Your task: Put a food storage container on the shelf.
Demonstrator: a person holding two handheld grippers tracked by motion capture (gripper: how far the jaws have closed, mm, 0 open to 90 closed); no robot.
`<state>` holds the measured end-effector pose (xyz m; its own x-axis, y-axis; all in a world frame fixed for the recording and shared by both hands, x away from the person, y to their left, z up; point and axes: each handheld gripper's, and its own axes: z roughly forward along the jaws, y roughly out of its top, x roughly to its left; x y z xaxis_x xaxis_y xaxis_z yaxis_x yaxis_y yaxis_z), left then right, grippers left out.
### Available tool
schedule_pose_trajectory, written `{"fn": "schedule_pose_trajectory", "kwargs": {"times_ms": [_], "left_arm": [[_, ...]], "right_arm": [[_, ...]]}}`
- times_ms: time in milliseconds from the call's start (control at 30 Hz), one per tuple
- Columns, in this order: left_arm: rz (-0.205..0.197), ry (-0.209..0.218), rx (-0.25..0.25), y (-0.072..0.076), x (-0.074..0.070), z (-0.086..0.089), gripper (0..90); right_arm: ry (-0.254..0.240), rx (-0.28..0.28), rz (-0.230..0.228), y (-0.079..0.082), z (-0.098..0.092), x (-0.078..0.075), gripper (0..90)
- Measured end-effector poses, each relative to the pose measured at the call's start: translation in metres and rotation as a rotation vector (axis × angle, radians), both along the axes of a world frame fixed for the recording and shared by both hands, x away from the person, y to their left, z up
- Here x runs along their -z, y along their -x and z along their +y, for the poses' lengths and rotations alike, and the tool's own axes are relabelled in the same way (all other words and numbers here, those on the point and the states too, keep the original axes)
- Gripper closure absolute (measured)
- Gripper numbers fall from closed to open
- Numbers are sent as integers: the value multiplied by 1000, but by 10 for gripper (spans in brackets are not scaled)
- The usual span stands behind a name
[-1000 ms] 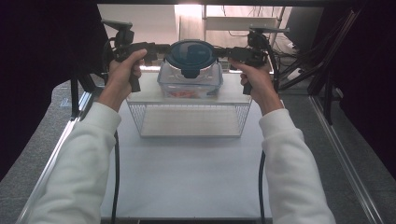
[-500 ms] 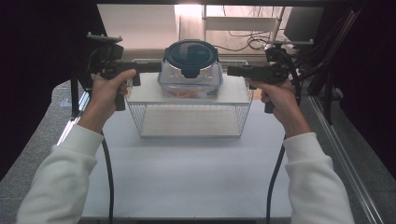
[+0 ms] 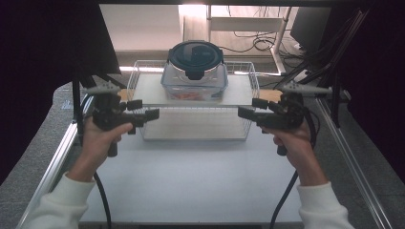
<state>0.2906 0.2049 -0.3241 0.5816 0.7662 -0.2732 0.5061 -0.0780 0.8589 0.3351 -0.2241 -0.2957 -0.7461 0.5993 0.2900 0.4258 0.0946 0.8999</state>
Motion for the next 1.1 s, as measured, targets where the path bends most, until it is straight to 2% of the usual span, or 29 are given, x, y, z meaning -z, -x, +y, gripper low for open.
{"fn": "schedule_pose_trajectory", "kwargs": {"times_ms": [133, 267, 333, 433, 500, 567, 667, 767, 867, 967, 1033, 1100], "left_arm": [[27, -31, -5, 17, 37, 3, 193], [48, -33, -2, 32, 73, 8, 207], [73, -38, -2, 38, 91, 10, 213], [99, -46, -30, 45, 113, 14, 220], [127, -57, -39, 48, 127, 15, 224], [149, -90, -32, 51, 137, 16, 222], [156, -113, -46, 55, 146, 17, 224], [148, -116, -58, 56, 146, 18, 224], [142, -107, -57, 57, 144, 18, 224], [143, -108, -61, 56, 144, 19, 218], [144, -105, -67, 55, 146, 21, 212], [145, -103, -77, 53, 148, 22, 207]], "right_arm": [[42, 26, -25, 20, -7, 30, 197], [99, 42, -20, 35, -9, 64, 197], [131, 55, -20, 42, -10, 81, 196], [178, 67, -13, 51, -11, 108, 196], [202, 75, 12, 54, -13, 125, 197], [222, 74, 60, 54, -15, 140, 197], [238, 83, 81, 57, -18, 154, 197], [246, 93, 86, 58, -19, 160, 197], [234, 85, 91, 60, -18, 157, 197], [236, 82, 70, 62, -16, 153, 190], [221, 87, 73, 63, -17, 153, 180], [226, 93, 74, 63, -17, 155, 172]]}}
